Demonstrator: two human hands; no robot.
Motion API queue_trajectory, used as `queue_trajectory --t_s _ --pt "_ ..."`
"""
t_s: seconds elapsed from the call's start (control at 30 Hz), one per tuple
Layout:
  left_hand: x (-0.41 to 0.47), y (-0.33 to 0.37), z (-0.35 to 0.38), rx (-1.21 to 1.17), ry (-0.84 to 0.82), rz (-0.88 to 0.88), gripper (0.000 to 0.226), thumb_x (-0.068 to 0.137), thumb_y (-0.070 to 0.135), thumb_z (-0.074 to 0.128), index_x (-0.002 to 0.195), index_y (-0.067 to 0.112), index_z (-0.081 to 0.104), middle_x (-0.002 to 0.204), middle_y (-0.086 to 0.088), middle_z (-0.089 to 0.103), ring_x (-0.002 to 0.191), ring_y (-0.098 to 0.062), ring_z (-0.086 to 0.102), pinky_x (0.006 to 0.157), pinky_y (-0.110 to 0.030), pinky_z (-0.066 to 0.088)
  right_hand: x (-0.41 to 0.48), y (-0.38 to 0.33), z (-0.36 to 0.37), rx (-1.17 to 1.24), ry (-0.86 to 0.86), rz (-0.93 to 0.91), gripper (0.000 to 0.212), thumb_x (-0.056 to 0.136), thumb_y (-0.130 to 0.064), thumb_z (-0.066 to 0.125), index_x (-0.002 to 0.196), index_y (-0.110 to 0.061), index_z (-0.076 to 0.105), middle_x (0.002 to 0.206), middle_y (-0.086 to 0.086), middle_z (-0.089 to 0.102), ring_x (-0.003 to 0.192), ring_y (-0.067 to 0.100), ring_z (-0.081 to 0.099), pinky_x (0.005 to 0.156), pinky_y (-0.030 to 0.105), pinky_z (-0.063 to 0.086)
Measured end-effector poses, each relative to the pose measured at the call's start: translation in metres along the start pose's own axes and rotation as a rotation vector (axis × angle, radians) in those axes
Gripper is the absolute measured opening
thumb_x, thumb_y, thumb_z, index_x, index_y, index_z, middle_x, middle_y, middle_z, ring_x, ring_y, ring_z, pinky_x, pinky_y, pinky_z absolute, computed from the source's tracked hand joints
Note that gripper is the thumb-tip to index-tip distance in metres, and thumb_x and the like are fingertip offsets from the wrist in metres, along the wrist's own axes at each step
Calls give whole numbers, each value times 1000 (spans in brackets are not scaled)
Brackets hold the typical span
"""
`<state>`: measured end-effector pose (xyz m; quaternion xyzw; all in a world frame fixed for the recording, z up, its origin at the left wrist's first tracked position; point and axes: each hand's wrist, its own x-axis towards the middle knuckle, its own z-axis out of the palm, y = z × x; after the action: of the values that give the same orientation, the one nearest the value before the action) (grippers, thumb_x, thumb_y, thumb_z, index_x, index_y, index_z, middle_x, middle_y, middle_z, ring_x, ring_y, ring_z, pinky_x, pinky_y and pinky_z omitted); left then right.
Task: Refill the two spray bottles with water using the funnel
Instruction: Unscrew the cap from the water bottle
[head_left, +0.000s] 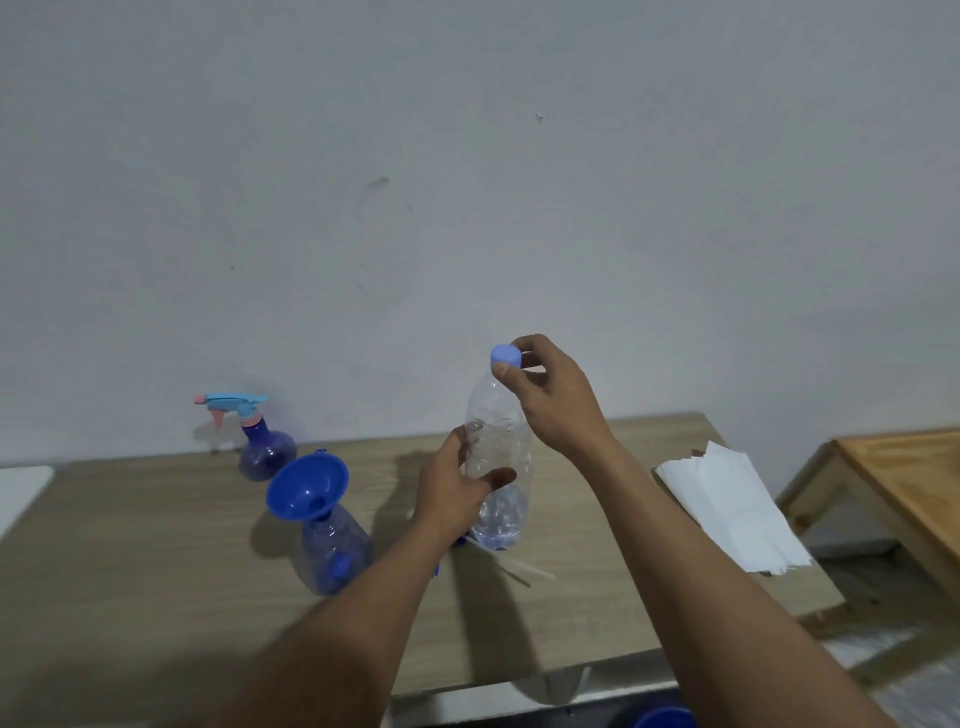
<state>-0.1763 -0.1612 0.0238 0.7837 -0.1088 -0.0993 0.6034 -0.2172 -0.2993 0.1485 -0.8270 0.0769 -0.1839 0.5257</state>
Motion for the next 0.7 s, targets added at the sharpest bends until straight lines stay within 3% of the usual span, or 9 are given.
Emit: queue_trajectory --t_s 0.13,0.2,0.33,0.47,0.6,0.7 --pt "-1 -2 0 -6 -11 5 67 62 36 90 120 46 57 110 28 65 105 11 57 100 -35 52 0 3 -3 54 -36 -2 24 93 -42 66 112 -28 61 108 -12 66 102 13 67 81 24 45" --pt "-1 -1 -1 8 -24 16 67 64 35 90 122 43 56 111 28 64 105 16 54 100 -32 50 1 0 -3 40 -5 19 33 88 -49 69 111 -29 58 107 -12 67 99 8 67 76 25 49" --pt "0 -2 -1 7 -17 15 74 59 44 88 125 42 56 116 23 67 111 5 59 100 -37 52 6 -5 -6 -47 -37 -40 22 94 -43 64 108 -25 62 106 -14 66 94 8 67 70 20 43" --pt "-3 -5 2 -20 12 27 68 63 35 89 123 43 57 113 27 66 105 14 58 99 -35 53 5 -3 -8 1 -65 -35 20 97 -39 62 111 -26 64 107 -15 67 94 4 68 76 21 45" --pt "-3 -6 2 -37 9 36 73 61 39 89 126 42 56 116 26 66 108 11 59 100 -36 53 7 -2 -4 18 -9 -20 26 88 -43 72 102 -24 62 103 -13 69 94 5 69 77 23 52" --pt "-3 -7 2 -34 13 39 67 64 32 89 122 44 57 111 28 67 100 17 60 98 -35 54 9 -3 -9 -17 -58 -45 21 92 -37 69 106 -23 65 104 -11 71 91 4 70 77 22 50"
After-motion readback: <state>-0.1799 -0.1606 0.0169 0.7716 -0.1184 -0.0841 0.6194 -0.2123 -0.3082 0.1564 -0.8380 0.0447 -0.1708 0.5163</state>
